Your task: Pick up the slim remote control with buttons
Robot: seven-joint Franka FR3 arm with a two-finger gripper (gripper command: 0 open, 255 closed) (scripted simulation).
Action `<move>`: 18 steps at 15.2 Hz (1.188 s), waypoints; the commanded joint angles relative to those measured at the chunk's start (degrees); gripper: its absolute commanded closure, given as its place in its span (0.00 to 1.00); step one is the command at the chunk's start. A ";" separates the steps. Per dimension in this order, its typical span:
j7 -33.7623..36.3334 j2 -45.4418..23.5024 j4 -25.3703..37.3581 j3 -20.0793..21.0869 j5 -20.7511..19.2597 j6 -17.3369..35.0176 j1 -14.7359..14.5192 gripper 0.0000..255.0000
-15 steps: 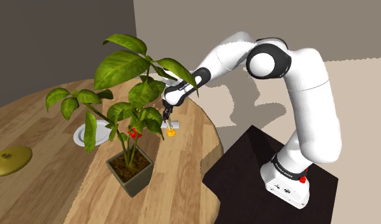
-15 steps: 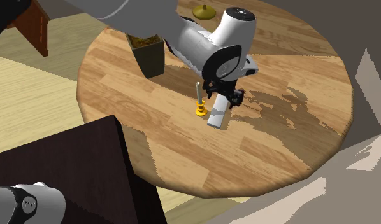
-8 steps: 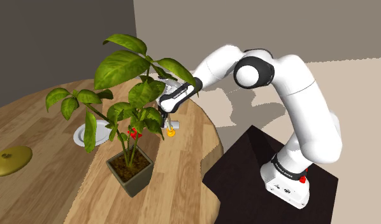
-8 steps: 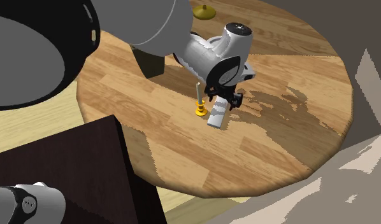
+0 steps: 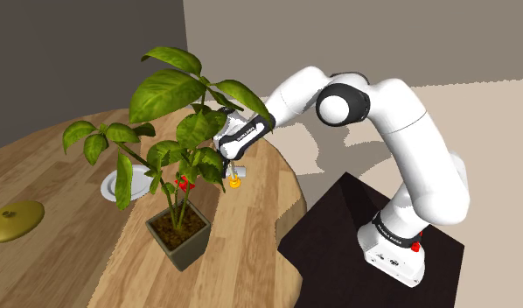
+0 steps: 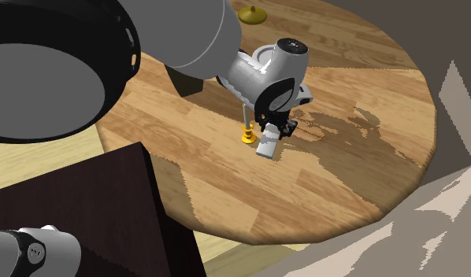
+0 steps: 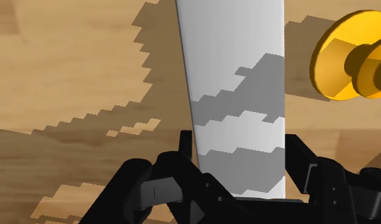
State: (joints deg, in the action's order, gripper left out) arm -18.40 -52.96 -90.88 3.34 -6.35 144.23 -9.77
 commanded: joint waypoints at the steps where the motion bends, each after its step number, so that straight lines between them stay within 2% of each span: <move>1: 0.03 -0.06 -0.08 0.00 0.01 0.06 -0.01 1.00; 7: 0.02 -0.16 0.08 0.00 0.01 0.00 -0.01 1.00; 18: -0.27 6.98 -3.02 0.51 0.41 -4.06 0.37 1.00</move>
State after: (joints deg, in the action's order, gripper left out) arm -18.65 -46.95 -93.23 3.79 -5.98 140.49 -9.45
